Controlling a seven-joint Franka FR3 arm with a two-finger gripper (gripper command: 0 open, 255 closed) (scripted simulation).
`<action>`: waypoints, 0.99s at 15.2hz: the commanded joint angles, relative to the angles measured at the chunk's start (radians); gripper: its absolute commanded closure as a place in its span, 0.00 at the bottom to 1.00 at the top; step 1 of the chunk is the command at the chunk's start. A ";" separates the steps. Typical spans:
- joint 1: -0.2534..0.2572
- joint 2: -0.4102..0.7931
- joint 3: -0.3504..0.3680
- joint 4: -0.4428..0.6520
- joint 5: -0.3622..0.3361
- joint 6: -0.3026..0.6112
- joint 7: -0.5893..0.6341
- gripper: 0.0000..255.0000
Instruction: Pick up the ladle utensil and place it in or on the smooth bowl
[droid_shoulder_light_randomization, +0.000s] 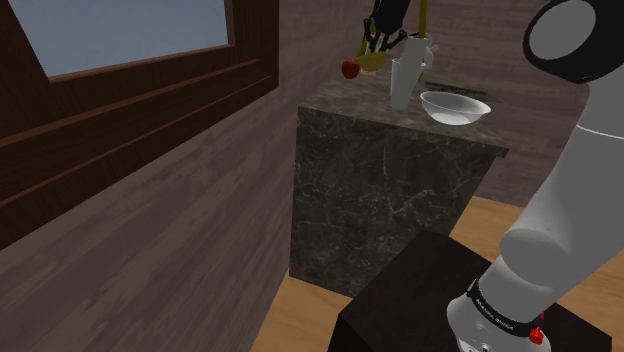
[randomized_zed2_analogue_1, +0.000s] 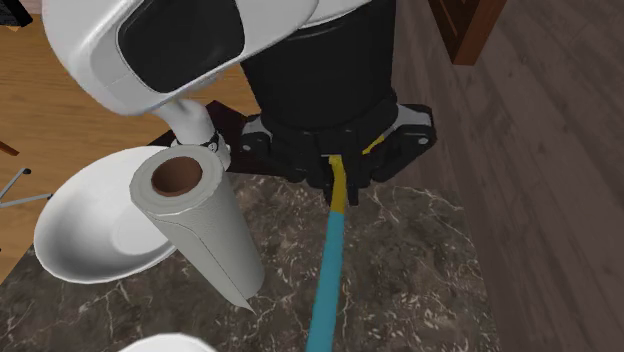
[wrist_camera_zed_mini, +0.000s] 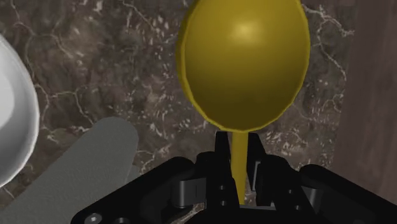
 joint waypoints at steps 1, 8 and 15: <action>-0.014 -0.077 -0.011 -0.107 -0.003 0.024 -0.032 1.00; -0.067 -0.289 -0.066 -0.348 -0.022 0.034 -0.145 1.00; -0.121 -0.453 -0.136 -0.500 -0.061 0.003 -0.263 1.00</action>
